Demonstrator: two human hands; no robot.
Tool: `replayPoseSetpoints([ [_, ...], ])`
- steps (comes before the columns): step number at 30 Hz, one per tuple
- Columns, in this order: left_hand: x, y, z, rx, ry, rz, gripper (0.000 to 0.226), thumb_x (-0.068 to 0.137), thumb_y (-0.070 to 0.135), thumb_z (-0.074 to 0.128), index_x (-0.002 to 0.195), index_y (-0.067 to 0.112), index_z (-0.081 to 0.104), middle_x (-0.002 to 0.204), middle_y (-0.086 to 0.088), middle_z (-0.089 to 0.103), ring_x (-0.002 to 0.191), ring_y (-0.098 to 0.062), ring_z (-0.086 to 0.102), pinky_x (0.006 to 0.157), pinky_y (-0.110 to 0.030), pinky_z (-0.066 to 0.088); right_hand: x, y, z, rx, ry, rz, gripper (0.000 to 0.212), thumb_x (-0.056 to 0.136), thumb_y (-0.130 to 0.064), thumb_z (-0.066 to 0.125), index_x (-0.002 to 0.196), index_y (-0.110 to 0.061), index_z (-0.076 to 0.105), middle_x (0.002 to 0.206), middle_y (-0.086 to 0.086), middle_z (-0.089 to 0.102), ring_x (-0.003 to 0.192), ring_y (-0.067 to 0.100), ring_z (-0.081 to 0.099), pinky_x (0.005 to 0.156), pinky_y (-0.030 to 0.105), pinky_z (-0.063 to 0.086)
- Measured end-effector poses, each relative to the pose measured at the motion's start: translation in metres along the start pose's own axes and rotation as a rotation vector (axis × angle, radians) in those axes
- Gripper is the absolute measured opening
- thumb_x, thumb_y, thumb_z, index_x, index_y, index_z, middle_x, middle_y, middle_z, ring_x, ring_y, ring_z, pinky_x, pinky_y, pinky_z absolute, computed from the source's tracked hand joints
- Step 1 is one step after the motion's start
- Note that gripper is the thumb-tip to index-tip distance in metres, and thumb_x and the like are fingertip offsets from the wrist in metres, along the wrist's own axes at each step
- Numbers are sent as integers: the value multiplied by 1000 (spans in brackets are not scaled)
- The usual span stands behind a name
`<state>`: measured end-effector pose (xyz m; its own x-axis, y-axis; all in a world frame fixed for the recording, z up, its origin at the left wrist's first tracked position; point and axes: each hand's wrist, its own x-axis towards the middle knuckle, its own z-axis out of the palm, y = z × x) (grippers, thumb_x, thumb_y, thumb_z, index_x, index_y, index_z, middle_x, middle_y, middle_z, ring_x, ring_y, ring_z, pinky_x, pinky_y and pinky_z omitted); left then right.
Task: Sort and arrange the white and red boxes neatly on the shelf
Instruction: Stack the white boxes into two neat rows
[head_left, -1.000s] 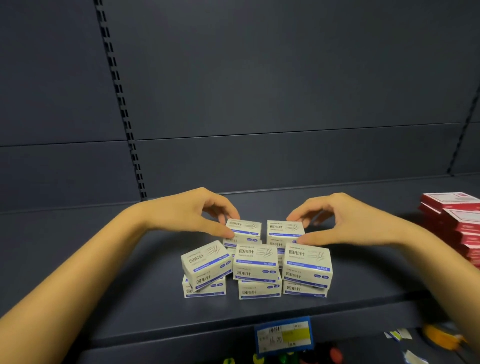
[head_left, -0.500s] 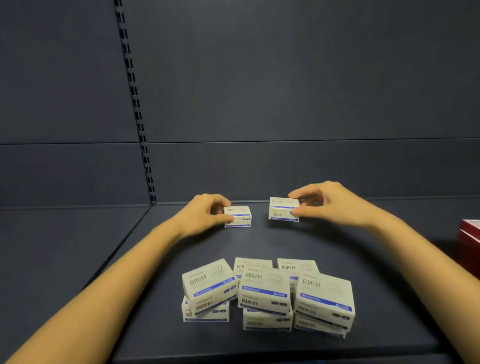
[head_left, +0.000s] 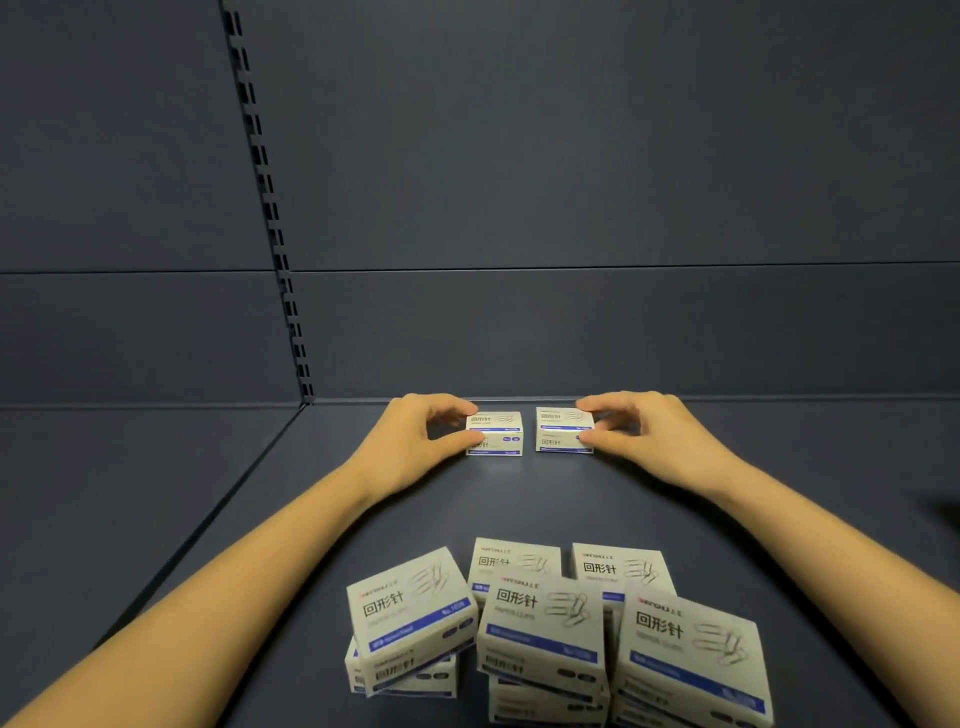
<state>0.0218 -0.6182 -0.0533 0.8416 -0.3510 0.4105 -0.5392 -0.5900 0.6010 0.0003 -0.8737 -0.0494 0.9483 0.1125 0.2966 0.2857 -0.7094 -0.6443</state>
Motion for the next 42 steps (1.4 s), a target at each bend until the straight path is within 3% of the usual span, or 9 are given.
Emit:
replayPoseSetpoints([
  [6, 1, 3, 11, 21, 44, 18, 29, 84, 25, 65, 111, 13, 66, 108, 2, 70, 98, -9, 64, 93, -27, 48, 0, -4, 7, 6, 0, -13, 39, 85, -22, 65, 123, -17, 60, 104, -3, 69, 94, 6, 63, 80, 8, 38],
  [12, 1, 3, 9, 35, 17, 21, 26, 86, 27, 62, 109, 17, 66, 111, 4, 69, 99, -7, 62, 93, -27, 47, 0, -4, 10, -45, -3, -22, 41, 87, -24, 62, 128, -17, 56, 121, 0, 64, 102, 7, 59, 89, 14, 37],
  [16, -2, 13, 1, -5, 74, -33, 31, 90, 31, 54, 116, 16, 61, 116, 3, 64, 105, -8, 57, 92, -21, 42, -5, -4, 9, -125, 17, -92, 45, 88, -27, 61, 131, -16, 51, 135, -3, 52, 120, 13, 50, 98, 19, 34],
  [21, -27, 44, -30, -147, 16, 24, 14, 89, 29, 56, 90, 24, 69, 79, 18, 70, 77, 5, 62, 74, -8, 46, -19, -15, -4, -22, 82, -135, 29, 86, -22, 63, 115, -18, 61, 115, -4, 58, 103, 12, 57, 86, 14, 38],
  [24, -52, 62, -44, -210, -57, 57, 13, 83, 36, 58, 84, 28, 69, 78, 20, 71, 77, 3, 65, 73, -8, 48, -34, -30, -18, 89, 31, -161, 19, 86, -21, 62, 104, -24, 66, 109, -7, 66, 100, 6, 61, 81, 6, 43],
  [27, -77, 74, -56, -202, -91, 71, 24, 75, 47, 63, 83, 26, 71, 84, 12, 72, 82, -6, 66, 78, -15, 51, -56, -48, -30, 130, -35, -195, 15, 85, -30, 61, 98, -31, 68, 102, -14, 70, 96, -1, 62, 82, 10, 47],
  [31, -107, 80, -70, -107, -108, 100, 33, 66, 54, 65, 88, 29, 70, 86, 11, 71, 84, -7, 64, 80, -14, 48, -85, -74, -39, 95, -121, -258, 31, 73, -49, 56, 95, -32, 70, 98, -21, 70, 93, -2, 63, 84, 12, 48],
  [36, -133, 79, -73, 32, -169, 87, 45, 55, 62, 70, 91, 34, 67, 94, 16, 66, 89, -8, 62, 77, -22, 48, -108, -96, -42, -47, -275, -313, 41, 67, -61, 55, 94, -34, 71, 93, -22, 69, 93, -3, 62, 86, 15, 46],
  [42, -140, 78, -69, 81, -195, 89, 42, 57, 61, 71, 90, 36, 67, 93, 18, 66, 87, -10, 60, 75, -23, 47, -114, -113, -42, -387, -388, -300, 62, 54, -84, 43, 96, -44, 63, 93, -28, 63, 98, -6, 55, 87, 34, 49],
])
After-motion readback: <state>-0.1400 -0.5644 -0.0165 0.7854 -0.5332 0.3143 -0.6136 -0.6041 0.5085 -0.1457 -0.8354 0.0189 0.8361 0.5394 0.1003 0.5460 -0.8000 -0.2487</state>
